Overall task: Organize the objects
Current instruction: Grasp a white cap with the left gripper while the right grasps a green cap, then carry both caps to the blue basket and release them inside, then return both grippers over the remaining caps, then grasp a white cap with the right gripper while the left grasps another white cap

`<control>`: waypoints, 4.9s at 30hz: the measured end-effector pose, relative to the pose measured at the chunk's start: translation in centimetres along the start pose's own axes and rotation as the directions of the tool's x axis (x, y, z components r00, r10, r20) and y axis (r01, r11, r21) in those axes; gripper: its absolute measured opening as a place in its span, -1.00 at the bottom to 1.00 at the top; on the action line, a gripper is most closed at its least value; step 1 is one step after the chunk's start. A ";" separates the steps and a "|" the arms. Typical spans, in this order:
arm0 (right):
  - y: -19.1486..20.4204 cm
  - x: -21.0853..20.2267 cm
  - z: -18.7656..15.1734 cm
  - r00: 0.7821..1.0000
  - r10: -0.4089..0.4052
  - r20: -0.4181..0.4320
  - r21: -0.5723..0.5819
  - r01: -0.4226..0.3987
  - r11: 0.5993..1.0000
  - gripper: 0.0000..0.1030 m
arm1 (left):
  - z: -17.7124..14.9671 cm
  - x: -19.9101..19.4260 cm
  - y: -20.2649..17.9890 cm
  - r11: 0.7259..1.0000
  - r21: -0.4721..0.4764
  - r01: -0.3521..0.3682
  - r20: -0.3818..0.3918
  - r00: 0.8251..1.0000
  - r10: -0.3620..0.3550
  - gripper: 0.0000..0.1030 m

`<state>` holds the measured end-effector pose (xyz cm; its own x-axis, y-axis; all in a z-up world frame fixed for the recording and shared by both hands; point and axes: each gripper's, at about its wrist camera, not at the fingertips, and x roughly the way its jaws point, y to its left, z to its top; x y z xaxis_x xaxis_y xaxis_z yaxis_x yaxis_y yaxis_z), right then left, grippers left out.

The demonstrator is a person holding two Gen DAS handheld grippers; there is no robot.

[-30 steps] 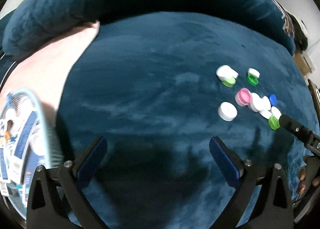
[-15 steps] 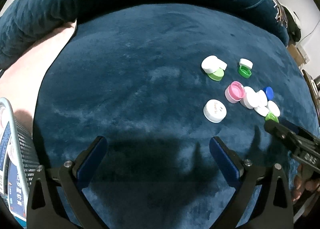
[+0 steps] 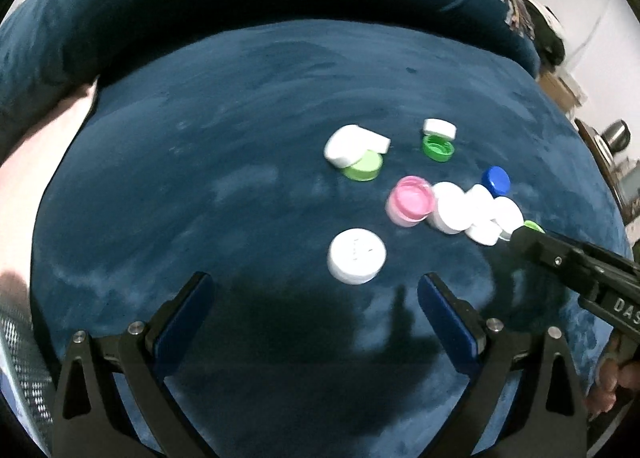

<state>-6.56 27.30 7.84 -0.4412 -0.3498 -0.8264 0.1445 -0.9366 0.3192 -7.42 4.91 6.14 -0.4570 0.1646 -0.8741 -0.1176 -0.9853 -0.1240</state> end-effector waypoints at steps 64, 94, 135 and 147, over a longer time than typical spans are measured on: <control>30.7 3.5 -2.7 0.940 0.318 -0.126 -0.351 -0.342 0.872 1.00 | -10.9 -20.1 26.7 0.789 -0.535 -0.303 0.113 0.900 0.422 0.99; 22.6 3.2 -1.4 0.988 0.134 -0.076 -0.318 -0.151 0.936 1.00 | -6.5 -16.6 19.6 0.877 -0.381 -0.295 0.088 0.932 0.352 0.99; 2.4 1.2 0.4 0.995 -0.092 -0.025 -0.013 0.092 0.996 1.00 | -2.6 -5.0 5.5 0.984 -0.158 -0.087 -0.075 0.994 0.076 0.99; -1.7 1.6 0.4 0.975 -0.220 -0.008 -0.032 0.220 0.975 0.98 | -2.2 -2.7 3.8 0.987 -0.151 -0.060 -0.104 0.994 0.044 0.99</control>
<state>-7.87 28.38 6.17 -0.4550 -0.1351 -0.8802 0.0719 -0.9908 0.1149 -4.65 0.66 6.99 -0.3674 0.1151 -0.9229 0.0443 -0.9890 -0.1409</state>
